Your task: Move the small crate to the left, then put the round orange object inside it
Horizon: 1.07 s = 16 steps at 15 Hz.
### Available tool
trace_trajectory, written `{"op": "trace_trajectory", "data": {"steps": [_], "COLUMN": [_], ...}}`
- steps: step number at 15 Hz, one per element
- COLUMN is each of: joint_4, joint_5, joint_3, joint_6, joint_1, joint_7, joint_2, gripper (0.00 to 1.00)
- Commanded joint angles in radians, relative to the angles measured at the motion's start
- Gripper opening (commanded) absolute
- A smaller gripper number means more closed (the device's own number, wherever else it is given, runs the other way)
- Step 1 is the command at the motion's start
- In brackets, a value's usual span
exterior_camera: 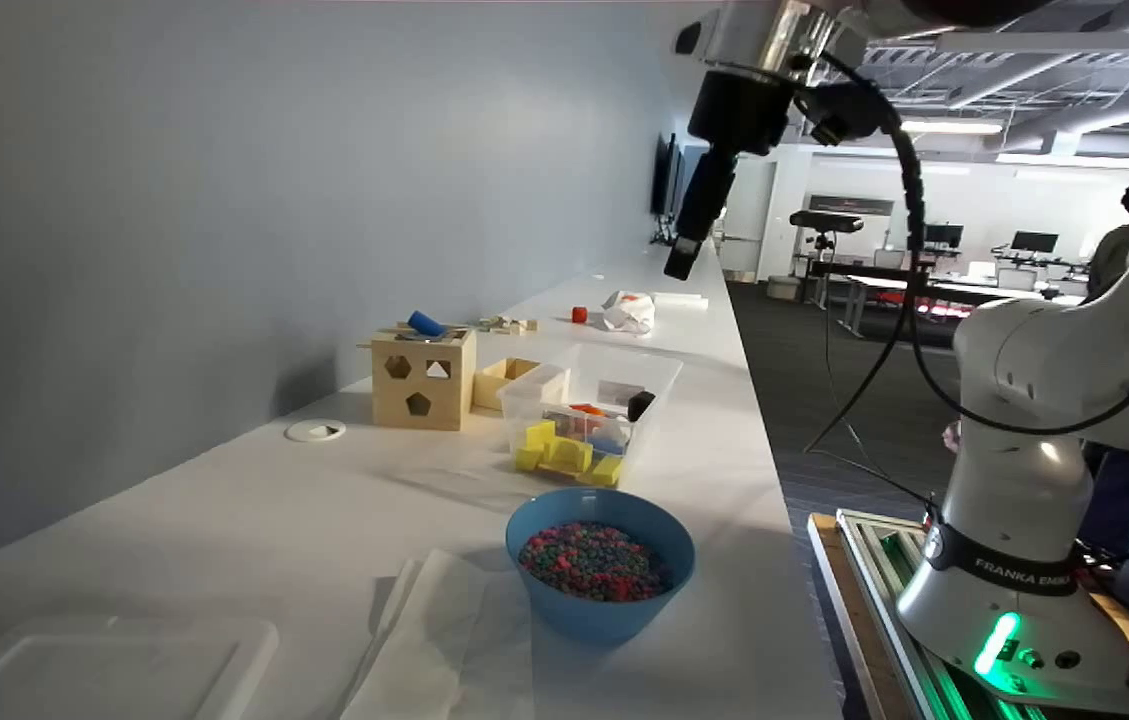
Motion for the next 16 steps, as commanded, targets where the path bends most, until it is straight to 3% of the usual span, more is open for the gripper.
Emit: {"op": "trace_trajectory", "data": {"steps": [1, 5, 6, 8, 11, 13, 16], "joint_4": [-0.105, -0.11, -0.098, -0.105, -0.106, -0.102, -0.058], "joint_5": [-0.048, -0.107, -0.078, -0.086, -0.087, -0.108, -0.16], "joint_3": [-0.111, -0.219, -0.191, -0.222, -0.219, -0.272, -0.409], "joint_6": [0.055, 0.012, 0.027, 0.023, 0.022, 0.064, 0.072], "joint_1": [-0.089, -0.222, -0.181, -0.223, -0.227, -0.242, -0.269], "joint_7": [-0.022, -0.03, -0.035, -0.042, -0.041, -0.105, -0.326], "joint_2": [-0.053, -0.013, -0.013, -0.009, -0.007, 0.021, 0.101], "gripper": [1.0, 1.0, 1.0, 1.0, 1.0, 1.0, 1.0]}}
